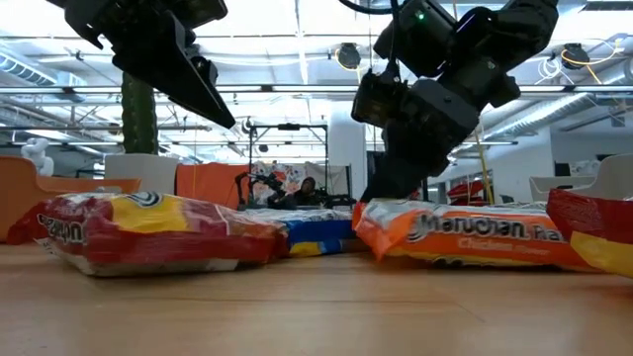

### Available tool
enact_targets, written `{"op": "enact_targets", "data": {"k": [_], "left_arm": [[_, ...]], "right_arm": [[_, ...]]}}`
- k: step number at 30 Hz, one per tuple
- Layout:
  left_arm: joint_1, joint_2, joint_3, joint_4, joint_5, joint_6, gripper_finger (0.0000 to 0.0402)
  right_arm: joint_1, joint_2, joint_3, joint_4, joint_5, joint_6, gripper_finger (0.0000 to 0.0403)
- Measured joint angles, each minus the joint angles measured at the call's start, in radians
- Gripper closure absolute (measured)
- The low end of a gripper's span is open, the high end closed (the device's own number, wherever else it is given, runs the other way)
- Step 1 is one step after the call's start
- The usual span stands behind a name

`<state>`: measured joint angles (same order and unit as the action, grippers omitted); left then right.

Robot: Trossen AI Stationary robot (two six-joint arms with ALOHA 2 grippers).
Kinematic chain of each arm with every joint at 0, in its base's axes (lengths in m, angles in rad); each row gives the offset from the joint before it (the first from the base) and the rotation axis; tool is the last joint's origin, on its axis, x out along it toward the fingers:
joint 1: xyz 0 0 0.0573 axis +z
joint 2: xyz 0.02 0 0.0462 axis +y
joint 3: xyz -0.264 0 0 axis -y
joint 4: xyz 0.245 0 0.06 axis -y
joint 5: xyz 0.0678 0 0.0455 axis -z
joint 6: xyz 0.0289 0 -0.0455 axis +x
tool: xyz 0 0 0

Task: Sort Maruchan noodles
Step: Put the right blue noodle pack into the orange bin

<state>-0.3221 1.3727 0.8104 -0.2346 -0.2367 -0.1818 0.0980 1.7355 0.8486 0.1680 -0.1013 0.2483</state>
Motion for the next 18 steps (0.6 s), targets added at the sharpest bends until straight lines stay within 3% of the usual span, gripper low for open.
{"op": "enact_targets", "data": {"k": [10, 16, 18], "left_arm": [[-0.04, 0.0, 0.0, -0.003, 0.0, -0.037, 0.0135], [-0.055, 0.0, 0.0, -0.002, 0.0, -0.037, 0.0135], [-0.055, 0.0, 0.0, -0.005, 0.0, -0.037, 0.0135]], "right_arm": [[-0.033, 0.063, 0.0, 0.003, 0.076, -0.027, 0.0202], [-0.04, 0.083, 0.001, 0.06, 0.067, 0.016, 0.0202], [-0.041, 0.064, -0.001, 0.087, 0.022, 0.072, 0.0202]]}}
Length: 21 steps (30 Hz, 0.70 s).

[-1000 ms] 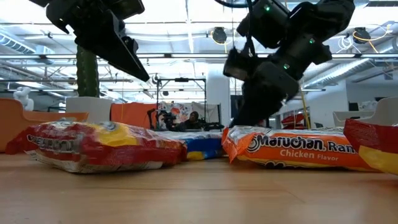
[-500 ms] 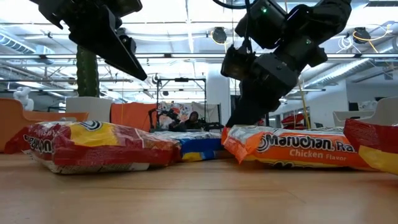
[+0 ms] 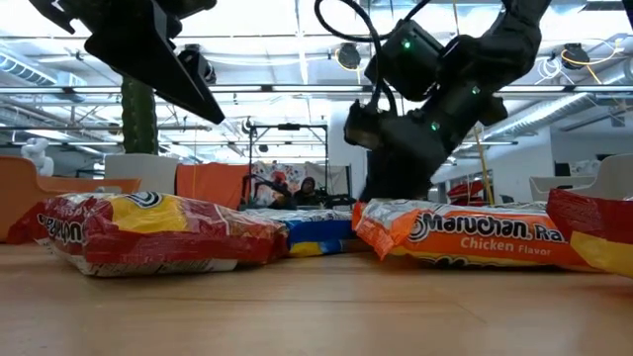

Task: Sort Maruchan noodles
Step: Put the right blue noodle pack into the orange bin

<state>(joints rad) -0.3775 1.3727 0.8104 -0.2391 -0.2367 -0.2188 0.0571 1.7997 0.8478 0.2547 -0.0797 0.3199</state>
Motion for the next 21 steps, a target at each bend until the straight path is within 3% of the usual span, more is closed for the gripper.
{"op": "enact_targets", "data": {"k": [3, 13, 18, 21], "left_arm": [[0.0, 0.0, 0.0, -0.001, 0.0, 0.0, 0.0135], [0.0, 0.0, 0.0, 0.005, 0.0, 0.007, 0.0135], [0.012, 0.0, 0.0, 0.006, 0.0, 0.014, 0.0135], [0.02, 0.0, 0.0, 0.009, -0.001, 0.025, 0.0135]], "right_arm": [[0.0, -0.033, 0.009, 0.037, -0.022, 0.074, 0.0202], [0.059, -0.029, 0.014, 0.012, -0.056, 0.061, 0.0202], [0.076, -0.029, 0.014, 0.001, -0.041, 0.052, 0.0202], [0.078, -0.029, 0.014, -0.019, 0.023, 0.017, 0.0202]]}}
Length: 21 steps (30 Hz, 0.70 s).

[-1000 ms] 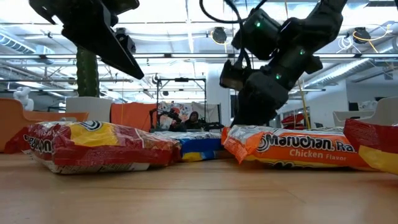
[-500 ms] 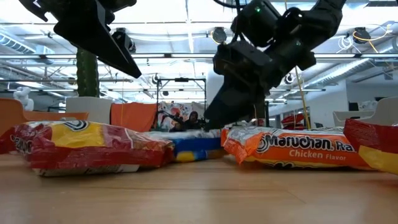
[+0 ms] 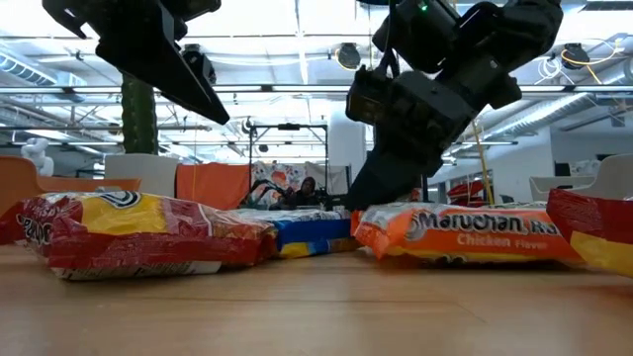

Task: Sort Maruchan noodles
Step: Put the right blue noodle pack into the orange bin

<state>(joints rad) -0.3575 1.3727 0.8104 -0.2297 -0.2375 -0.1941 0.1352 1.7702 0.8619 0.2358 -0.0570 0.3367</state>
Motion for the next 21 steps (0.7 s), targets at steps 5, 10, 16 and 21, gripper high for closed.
{"op": "enact_targets", "data": {"k": [5, 10, 16, 21], "left_arm": [[0.009, 0.0, 0.0, 0.003, 0.0, 0.002, 0.0135], [0.01, 0.0, 0.0, 0.003, 0.0, 0.002, 0.0135], [0.01, 0.0, 0.0, 0.002, 0.0, 0.003, 0.0135], [0.009, 0.0, 0.0, -0.016, 0.0, -0.001, 0.0135]], "right_arm": [[0.0, 0.0, 0.0, -0.051, 0.11, -0.052, 0.0202], [-0.001, 0.0, 0.0, -0.045, 0.173, -0.07, 0.0202], [-0.021, 0.0, -0.001, -0.046, 0.395, -0.072, 0.0202], [-0.029, -0.006, -0.001, -0.029, 0.253, -0.116, 0.0202]]}}
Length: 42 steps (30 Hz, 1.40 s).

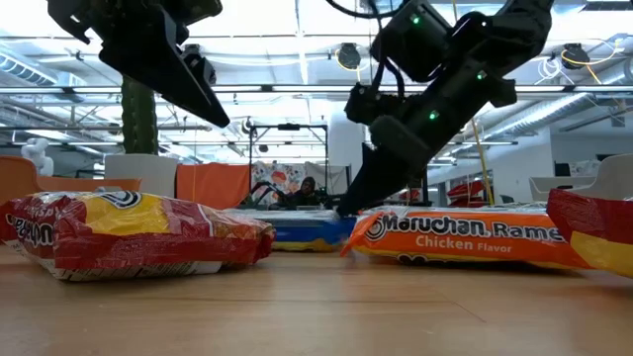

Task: Sort Maruchan noodles
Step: Put the right blue noodle pack into the orange bin

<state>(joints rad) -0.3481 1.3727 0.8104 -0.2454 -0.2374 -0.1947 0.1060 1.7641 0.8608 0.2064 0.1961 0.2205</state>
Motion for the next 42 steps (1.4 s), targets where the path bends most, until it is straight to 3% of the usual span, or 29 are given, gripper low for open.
{"op": "enact_targets", "data": {"k": [11, 18, 25, 30, 39, 42], "left_arm": [[-0.012, 0.0, 0.0, -0.031, 0.0, -0.044, 0.0135], [-0.03, 0.0, 0.0, -0.031, 0.0, -0.055, 0.0135], [-0.036, 0.0, 0.0, -0.033, 0.0, -0.071, 0.0135], [-0.04, 0.0, 0.0, -0.044, 0.0, -0.069, 0.0135], [-0.04, 0.0, 0.0, -0.044, 0.0, -0.08, 0.0135], [-0.043, 0.0, 0.0, -0.047, 0.0, -0.102, 0.0135]], "right_arm": [[0.0, -0.001, 0.0, 0.011, -0.2, -0.052, 0.0202], [-0.001, 0.042, 0.0, 0.046, -0.197, -0.096, 0.0202], [-0.002, 0.164, 0.001, 0.225, -0.196, -0.158, 0.0207], [-0.008, 0.174, 0.001, 0.264, -0.198, -0.165, 0.0249], [-0.016, 0.13, -0.002, 0.331, -0.197, -0.23, 0.0379], [-0.015, 0.1, 0.0, 0.346, -0.182, -0.249, 0.0397]]}}
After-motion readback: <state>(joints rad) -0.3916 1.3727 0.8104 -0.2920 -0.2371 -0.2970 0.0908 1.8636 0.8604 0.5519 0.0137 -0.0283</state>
